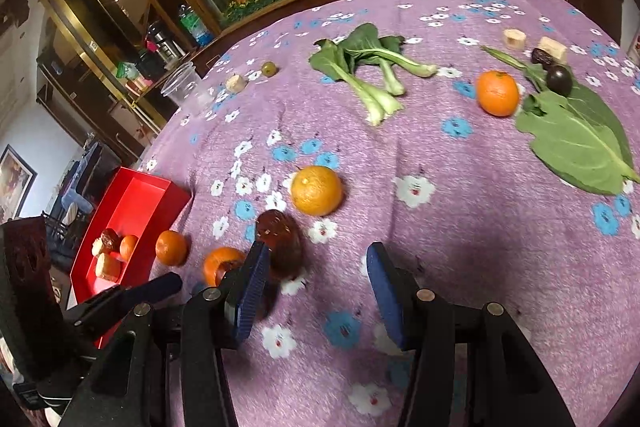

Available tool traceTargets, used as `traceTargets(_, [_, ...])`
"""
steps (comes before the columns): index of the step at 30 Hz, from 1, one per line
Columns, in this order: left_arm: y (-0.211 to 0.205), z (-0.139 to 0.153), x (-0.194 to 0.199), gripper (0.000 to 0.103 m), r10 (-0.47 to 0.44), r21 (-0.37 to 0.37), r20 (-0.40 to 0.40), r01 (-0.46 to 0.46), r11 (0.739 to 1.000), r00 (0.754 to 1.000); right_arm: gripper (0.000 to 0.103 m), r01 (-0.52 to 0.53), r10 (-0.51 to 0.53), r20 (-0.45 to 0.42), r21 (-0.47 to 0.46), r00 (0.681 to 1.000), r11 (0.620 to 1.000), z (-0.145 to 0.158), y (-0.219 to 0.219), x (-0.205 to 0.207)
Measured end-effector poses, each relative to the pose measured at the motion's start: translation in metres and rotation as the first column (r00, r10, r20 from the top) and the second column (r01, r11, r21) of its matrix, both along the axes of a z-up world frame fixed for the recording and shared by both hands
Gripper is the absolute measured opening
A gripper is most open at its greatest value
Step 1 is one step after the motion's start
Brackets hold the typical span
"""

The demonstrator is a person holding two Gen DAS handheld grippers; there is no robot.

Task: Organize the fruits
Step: 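Move both grippers back toward the remaining dates and oranges, then grasp a mandarin orange with right gripper while left gripper grasps another orange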

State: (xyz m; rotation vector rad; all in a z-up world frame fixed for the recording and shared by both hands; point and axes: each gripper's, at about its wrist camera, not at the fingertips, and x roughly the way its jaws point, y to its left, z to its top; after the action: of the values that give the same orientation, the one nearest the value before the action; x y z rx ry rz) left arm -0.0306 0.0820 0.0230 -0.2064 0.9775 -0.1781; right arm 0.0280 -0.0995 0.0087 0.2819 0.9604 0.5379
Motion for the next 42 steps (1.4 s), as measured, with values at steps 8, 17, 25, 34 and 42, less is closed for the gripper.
traceTargets(8, [0.037, 0.01, 0.0, 0.066, 0.094, -0.078, 0.018, -0.092, 0.993, 0.995, 0.056, -0.081, 0.081, 0.014, 0.023, 0.997, 0.996, -0.004, 0.014, -0.014])
traceTargets(17, [0.03, 0.012, 0.001, 0.066, 0.067, -0.064, 0.011, -0.067, 0.996, 0.998, 0.056, -0.196, 0.196, 0.016, -0.005, 0.98, 0.981, -0.005, 0.036, -0.036])
traceTargets(25, [-0.001, 0.009, 0.021, 0.061, -0.035, 0.008, 0.026, 0.035, 0.999, 0.999, 0.055, -0.06, 0.064, 0.085, -0.041, 0.994, 0.997, 0.015, 0.006, -0.017])
traceTargets(34, [-0.026, -0.006, 0.032, 0.049, -0.116, 0.088, 0.002, 0.115, 0.989, 0.993, 0.055, -0.044, 0.053, 0.076, -0.118, 0.996, 0.992, 0.005, 0.028, 0.028])
traceTargets(42, [-0.037, -0.01, 0.025, 0.055, -0.167, 0.159, 0.07, 0.155, 0.975, 0.983, 0.055, -0.043, 0.057, 0.09, -0.15, 0.994, 0.988, -0.003, 0.044, 0.034])
